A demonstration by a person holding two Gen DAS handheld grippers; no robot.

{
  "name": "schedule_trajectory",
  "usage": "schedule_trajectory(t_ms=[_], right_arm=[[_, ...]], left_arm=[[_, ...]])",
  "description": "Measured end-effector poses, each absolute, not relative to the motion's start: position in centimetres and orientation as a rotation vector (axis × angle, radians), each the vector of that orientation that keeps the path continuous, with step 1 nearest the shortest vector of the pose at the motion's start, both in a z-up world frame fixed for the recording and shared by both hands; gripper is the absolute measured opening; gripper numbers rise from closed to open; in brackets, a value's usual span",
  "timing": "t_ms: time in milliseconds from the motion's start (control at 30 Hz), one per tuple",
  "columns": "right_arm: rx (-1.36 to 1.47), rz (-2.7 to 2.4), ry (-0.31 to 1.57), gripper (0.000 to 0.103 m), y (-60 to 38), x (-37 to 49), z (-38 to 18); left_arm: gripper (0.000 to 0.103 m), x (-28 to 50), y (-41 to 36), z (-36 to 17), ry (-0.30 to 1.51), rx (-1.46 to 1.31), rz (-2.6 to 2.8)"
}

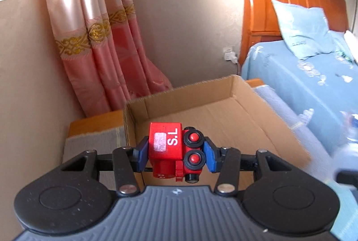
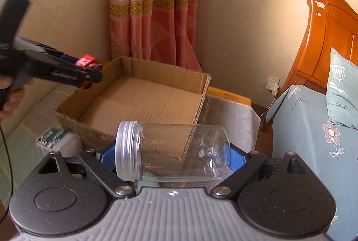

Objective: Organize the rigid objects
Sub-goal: 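Carry the train and jar into the cardboard box and open both grippers to release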

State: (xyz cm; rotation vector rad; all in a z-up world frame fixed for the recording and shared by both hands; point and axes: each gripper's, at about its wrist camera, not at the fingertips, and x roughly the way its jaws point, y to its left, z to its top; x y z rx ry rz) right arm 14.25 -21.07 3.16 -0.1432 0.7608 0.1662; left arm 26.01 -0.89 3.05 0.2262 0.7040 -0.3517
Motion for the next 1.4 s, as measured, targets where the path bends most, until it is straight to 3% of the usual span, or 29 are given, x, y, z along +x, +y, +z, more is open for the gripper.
schedule_trajectory(t_ms=[100, 133, 167, 200, 233, 600, 833, 1067, 1400], right_arm=[[-0.140, 0.158, 0.758, 0.096, -21.5, 14.6, 3.4], [-0.138, 0.157, 0.757, 0.096, -21.6, 14.7, 3.4], [-0.137, 0.156, 0.757, 0.096, -21.7, 14.7, 3.5], [-0.135, 0.155, 0.757, 0.096, -21.8, 14.7, 3.5], [-0.133, 0.154, 0.759, 0.096, -21.9, 14.8, 3.5], [-0.133, 0.177, 0.762, 0.096, -21.3, 14.9, 3.8], [-0.148, 0.201, 0.785, 0.096, -19.7, 16.5, 4.2], [-0.144, 0.203, 0.811, 0.096, -17.7, 19.8, 3.8], [-0.129, 0.157, 0.880, 0.096, -14.3, 28.1, 1.7]], left_arm=[[0.049, 28.2, -1.5, 2.5, 0.699, 0.234, -0.320], [0.056, 28.8, -1.6, 2.3, 0.687, 0.231, -0.308], [0.065, 29.2, -1.7, 2.1, 0.672, 0.236, -0.302], [0.088, 29.4, -1.8, 2.0, 0.665, 0.238, -0.299], [0.100, 29.3, -1.8, 2.0, 0.655, 0.233, -0.292], [0.101, 21.5, -0.4, 3.4, 0.575, 0.240, -0.358], [0.102, 16.2, 2.0, 2.9, 0.623, 0.136, -0.297], [0.102, 13.0, 6.2, 0.2, 0.636, -0.030, -0.175], [0.102, 10.1, 8.4, -1.5, 0.627, 0.012, -0.040]])
